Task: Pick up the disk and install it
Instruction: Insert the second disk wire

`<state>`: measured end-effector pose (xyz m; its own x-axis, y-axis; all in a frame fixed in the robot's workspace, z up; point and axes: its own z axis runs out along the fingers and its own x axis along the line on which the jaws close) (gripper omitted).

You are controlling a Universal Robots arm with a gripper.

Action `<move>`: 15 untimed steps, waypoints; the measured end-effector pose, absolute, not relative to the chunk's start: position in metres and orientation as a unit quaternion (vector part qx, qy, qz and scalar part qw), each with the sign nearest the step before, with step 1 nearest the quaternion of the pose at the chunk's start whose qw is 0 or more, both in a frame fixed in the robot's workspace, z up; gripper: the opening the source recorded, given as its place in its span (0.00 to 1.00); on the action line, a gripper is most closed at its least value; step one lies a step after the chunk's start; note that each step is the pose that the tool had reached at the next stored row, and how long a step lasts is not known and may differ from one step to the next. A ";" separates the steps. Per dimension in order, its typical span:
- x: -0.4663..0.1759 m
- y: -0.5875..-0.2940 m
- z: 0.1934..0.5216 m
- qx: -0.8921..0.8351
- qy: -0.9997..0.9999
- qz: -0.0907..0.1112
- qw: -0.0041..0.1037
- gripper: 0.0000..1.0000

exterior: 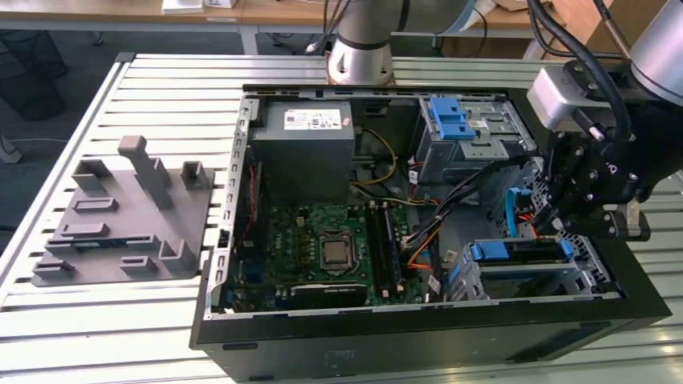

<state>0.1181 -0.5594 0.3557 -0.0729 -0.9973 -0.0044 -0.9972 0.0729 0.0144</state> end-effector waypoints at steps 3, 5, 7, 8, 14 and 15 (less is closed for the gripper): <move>0.118 -0.559 0.356 0.681 -0.732 -0.007 0.003 0.16; 0.118 -0.559 0.356 0.681 -0.732 -0.007 0.003 0.16; 0.118 -0.559 0.356 0.681 -0.732 -0.007 0.003 0.16; 0.117 -0.559 0.356 0.681 -0.732 -0.007 0.003 0.16; 0.113 -0.559 0.356 0.681 -0.732 -0.007 0.003 0.16; 0.113 -0.559 0.356 0.681 -0.732 -0.007 0.003 0.16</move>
<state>0.1129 -0.5594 0.3558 -0.0728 -0.9973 -0.0044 -0.9973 0.0727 0.0144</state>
